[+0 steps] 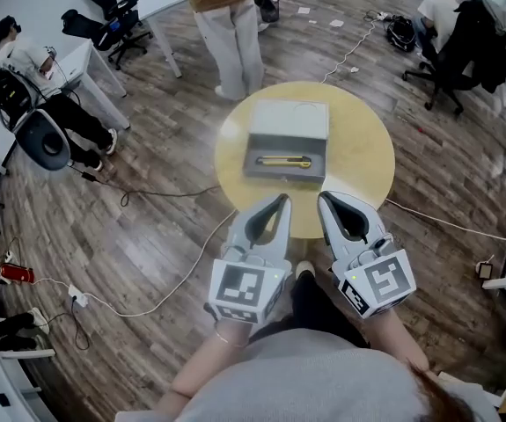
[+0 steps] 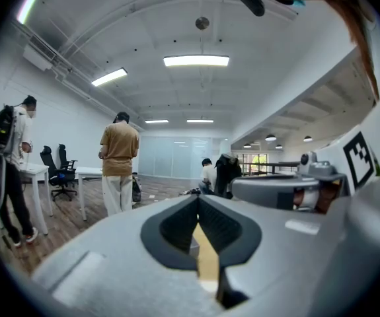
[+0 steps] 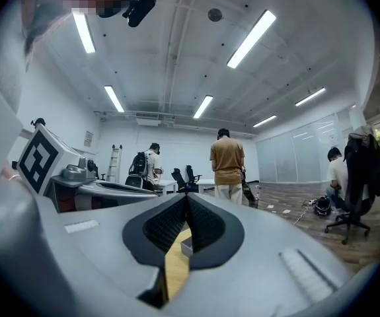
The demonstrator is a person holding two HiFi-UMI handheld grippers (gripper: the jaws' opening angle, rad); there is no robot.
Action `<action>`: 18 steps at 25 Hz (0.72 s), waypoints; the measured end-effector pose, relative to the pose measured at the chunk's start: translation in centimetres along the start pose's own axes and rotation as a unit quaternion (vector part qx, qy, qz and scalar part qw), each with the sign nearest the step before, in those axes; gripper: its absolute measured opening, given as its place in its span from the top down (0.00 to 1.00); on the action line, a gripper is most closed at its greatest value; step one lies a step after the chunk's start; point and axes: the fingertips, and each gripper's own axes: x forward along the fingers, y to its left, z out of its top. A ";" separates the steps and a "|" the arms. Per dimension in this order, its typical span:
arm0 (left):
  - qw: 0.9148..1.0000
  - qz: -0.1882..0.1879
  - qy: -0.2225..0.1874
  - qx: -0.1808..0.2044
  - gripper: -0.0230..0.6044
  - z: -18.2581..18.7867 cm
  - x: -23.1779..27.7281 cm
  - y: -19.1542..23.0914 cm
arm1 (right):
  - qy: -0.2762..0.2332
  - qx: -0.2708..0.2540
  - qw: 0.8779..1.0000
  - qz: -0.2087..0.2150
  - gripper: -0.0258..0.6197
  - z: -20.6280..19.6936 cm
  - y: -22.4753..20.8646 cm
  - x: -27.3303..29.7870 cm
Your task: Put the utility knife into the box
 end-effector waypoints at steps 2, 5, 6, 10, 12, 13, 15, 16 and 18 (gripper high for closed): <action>1.000 -0.004 0.000 0.002 0.96 -0.2 -1.9 -0.7 | 0.000 0.001 1.000 -0.005 0.95 -0.1 1.7 -1.3; 1.000 -0.014 -0.004 0.002 0.96 -0.3 -4.2 -2.3 | 0.003 0.002 1.000 -0.011 0.95 -0.1 3.8 -3.4; 1.000 -0.019 -0.005 0.001 0.96 -0.3 -4.8 -3.0 | 0.004 0.002 1.000 -0.013 0.95 -0.1 4.4 -4.0; 1.000 -0.029 -0.006 -0.002 0.96 -0.4 -6.9 -4.6 | 0.008 0.003 1.000 -0.015 0.95 0.0 6.3 -5.9; 1.000 -0.028 -0.009 -0.003 0.96 -0.2 -7.8 -5.0 | 0.007 0.002 1.000 -0.012 0.95 0.4 7.0 -6.6; 1.000 -0.027 -0.011 -0.003 0.96 -0.1 -8.2 -5.2 | 0.007 0.000 1.000 -0.010 0.95 0.6 7.3 -6.9; 1.000 -0.021 -0.014 -0.002 0.96 0.1 -8.8 -5.5 | 0.007 -0.002 1.000 -0.007 0.95 0.8 7.7 -7.5; 1.000 -0.017 -0.014 -0.002 0.96 0.2 -9.1 -5.5 | 0.007 -0.003 1.000 -0.006 0.95 0.9 7.9 -7.7; 1.000 -0.010 -0.012 -0.002 0.96 0.2 -9.5 -5.4 | 0.009 -0.002 1.000 -0.004 0.95 0.9 8.3 -7.9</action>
